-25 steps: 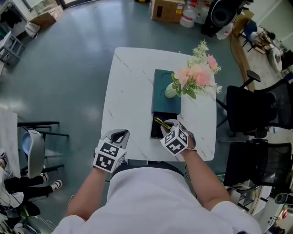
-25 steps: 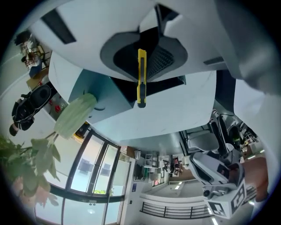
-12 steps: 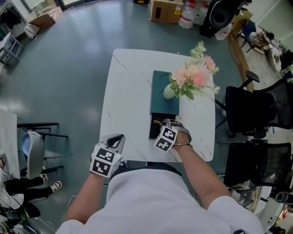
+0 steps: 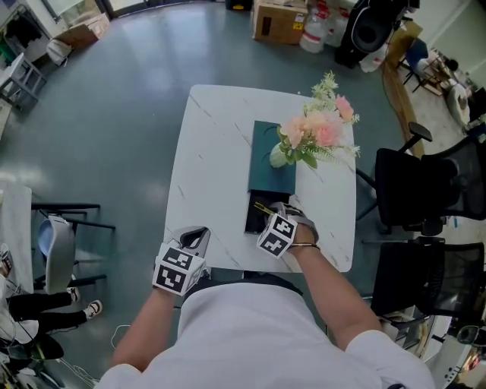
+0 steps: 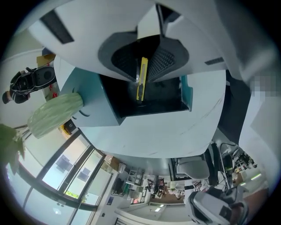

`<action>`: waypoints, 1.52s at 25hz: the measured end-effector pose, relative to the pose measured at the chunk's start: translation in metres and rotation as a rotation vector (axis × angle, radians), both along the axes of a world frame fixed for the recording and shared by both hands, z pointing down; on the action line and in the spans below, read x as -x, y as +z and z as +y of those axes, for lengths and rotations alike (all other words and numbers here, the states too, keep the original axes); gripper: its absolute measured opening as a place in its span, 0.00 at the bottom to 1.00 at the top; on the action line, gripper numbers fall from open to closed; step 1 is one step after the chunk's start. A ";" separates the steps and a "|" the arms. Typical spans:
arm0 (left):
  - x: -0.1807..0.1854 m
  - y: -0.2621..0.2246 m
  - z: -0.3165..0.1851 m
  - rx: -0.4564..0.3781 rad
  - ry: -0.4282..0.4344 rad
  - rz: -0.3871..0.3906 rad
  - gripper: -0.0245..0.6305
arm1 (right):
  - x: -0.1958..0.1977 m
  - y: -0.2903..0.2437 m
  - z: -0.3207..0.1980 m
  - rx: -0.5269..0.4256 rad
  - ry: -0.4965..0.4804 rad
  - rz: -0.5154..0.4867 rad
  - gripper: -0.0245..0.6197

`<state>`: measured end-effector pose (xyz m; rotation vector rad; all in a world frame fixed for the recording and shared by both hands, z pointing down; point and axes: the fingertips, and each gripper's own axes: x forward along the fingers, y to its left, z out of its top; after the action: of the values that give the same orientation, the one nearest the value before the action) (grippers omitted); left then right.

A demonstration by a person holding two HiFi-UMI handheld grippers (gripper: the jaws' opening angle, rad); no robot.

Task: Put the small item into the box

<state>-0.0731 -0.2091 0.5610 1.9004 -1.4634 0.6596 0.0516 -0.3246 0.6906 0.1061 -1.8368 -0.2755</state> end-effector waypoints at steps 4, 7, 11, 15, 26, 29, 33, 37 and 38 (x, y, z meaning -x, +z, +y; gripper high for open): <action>-0.016 -0.004 -0.008 -0.019 -0.002 -0.002 0.06 | -0.004 -0.018 0.004 0.006 -0.009 -0.063 0.19; -0.028 -0.012 -0.015 -0.043 -0.017 -0.008 0.06 | -0.007 -0.035 0.007 0.014 -0.007 -0.122 0.18; -0.040 -0.023 -0.018 -0.081 -0.039 -0.012 0.06 | -0.008 -0.063 0.010 0.079 0.058 -0.263 0.18; -0.051 -0.027 -0.010 -0.082 -0.025 -0.019 0.06 | -0.019 -0.087 0.015 0.154 0.154 -0.401 0.17; -0.069 -0.066 0.021 -0.169 0.124 -0.010 0.06 | -0.027 -0.160 0.073 0.176 0.341 -0.720 0.08; -0.073 -0.076 0.046 -0.192 0.193 -0.018 0.06 | -0.025 -0.171 0.095 0.223 0.413 -0.786 0.06; -0.071 -0.077 0.080 -0.202 0.231 0.002 0.06 | -0.029 -0.179 0.128 0.259 0.518 -0.846 0.06; -0.066 -0.074 0.109 -0.190 0.252 0.039 0.06 | -0.035 -0.190 0.166 0.233 0.571 -0.908 0.06; -0.065 -0.073 0.116 -0.189 0.259 0.047 0.06 | -0.038 -0.191 0.176 0.228 0.584 -0.917 0.06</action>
<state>-0.0077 -0.0930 0.4884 2.2617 -1.3011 0.6042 0.0893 -0.1484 0.4996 0.6853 -2.6065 0.4761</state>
